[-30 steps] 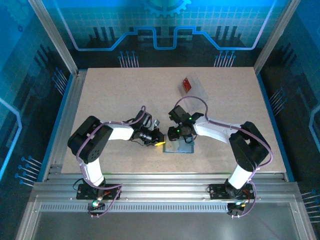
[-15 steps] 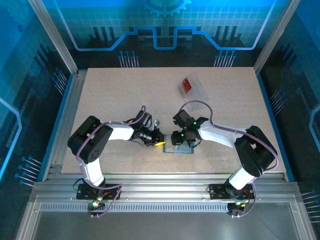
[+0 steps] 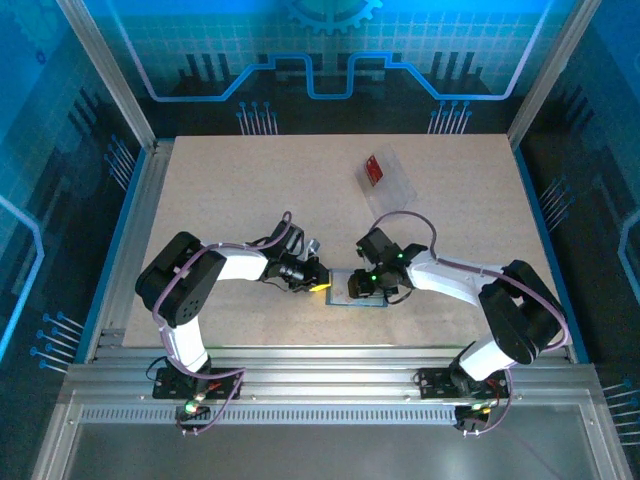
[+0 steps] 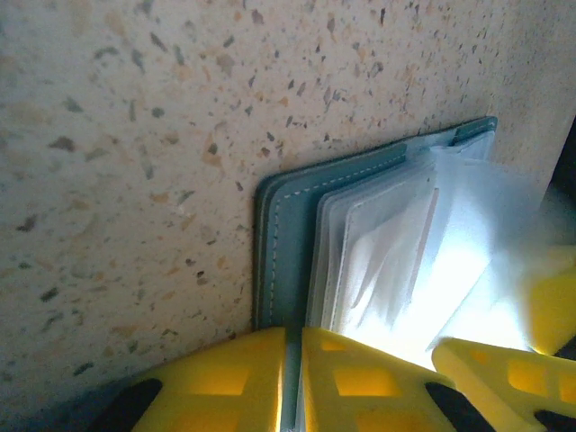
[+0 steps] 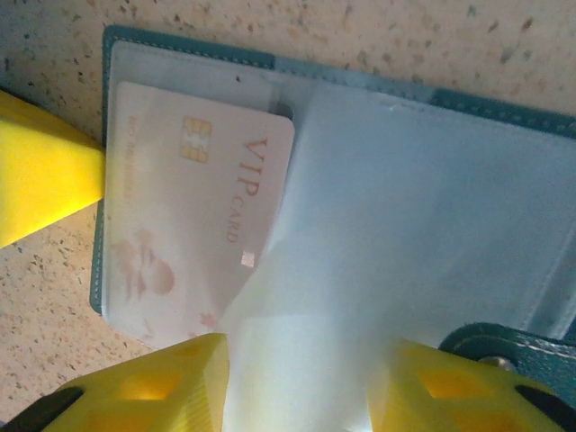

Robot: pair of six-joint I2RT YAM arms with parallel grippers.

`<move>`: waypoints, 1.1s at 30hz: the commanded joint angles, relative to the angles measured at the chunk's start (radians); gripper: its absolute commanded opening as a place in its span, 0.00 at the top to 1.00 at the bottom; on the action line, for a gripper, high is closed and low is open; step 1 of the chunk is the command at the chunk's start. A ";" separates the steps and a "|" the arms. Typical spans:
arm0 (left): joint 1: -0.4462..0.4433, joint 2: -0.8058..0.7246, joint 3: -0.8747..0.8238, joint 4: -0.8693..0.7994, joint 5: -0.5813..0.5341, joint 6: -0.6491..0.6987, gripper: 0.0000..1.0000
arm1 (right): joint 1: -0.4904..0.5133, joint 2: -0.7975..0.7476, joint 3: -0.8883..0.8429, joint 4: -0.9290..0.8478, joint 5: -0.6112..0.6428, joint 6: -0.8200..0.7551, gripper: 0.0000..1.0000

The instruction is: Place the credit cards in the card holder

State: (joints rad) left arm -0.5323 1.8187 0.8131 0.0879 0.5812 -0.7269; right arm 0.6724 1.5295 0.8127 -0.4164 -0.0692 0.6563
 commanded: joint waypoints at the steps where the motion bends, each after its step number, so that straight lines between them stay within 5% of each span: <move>1: -0.011 0.019 0.015 -0.016 0.008 0.009 0.85 | -0.022 -0.017 -0.034 0.055 -0.061 0.039 0.54; 12: -0.011 0.022 0.016 -0.015 0.009 0.009 0.85 | -0.086 -0.077 -0.072 0.107 -0.087 0.051 0.54; 23: -0.012 0.027 0.017 -0.016 0.008 0.008 0.85 | -0.076 -0.046 -0.001 0.025 0.027 0.021 0.85; 33: -0.013 0.032 0.018 -0.013 0.011 0.006 0.85 | -0.015 -0.018 0.061 -0.030 0.102 0.014 0.90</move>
State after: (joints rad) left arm -0.5343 1.8236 0.8165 0.0879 0.5816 -0.7269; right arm 0.6369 1.5002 0.8455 -0.4122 0.0067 0.6762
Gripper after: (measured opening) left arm 0.149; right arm 0.100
